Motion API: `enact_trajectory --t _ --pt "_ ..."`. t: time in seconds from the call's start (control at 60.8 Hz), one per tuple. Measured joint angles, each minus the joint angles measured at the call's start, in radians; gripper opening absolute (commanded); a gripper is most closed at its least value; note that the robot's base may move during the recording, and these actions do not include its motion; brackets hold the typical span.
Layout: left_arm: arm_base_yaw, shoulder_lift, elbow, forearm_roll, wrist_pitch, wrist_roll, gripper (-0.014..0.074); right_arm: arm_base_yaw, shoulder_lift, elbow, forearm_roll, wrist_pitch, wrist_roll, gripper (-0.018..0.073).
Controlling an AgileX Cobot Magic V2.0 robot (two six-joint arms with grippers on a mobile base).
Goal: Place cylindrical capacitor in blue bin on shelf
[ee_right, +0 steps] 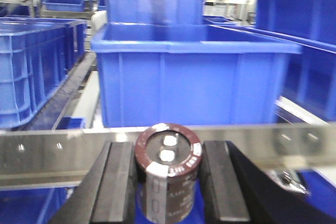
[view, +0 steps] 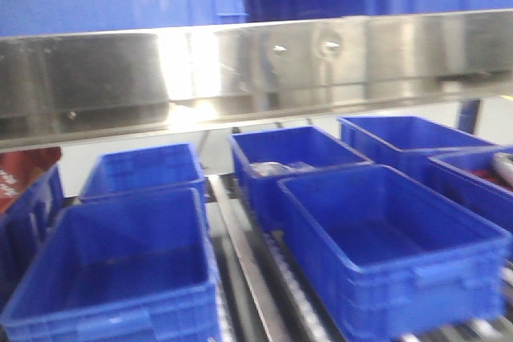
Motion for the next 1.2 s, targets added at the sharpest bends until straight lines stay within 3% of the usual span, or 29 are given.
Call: enact_trajectory --t 0.543,0.871,1.2 --pt "0.0 0.0 0.0 0.0 0.0 0.0 -0.0111 0.0 0.0 0.0 0.0 0.0 0.0 -0.0111" --pt "0.0 0.0 0.0 0.0 0.0 0.0 -0.0111 0.057 0.0 0.0 0.0 0.0 0.0 -0.0111" --pt "0.0 0.0 0.0 0.0 0.0 0.0 -0.0111 0.061 0.0 0.0 0.0 0.0 0.0 -0.0111"
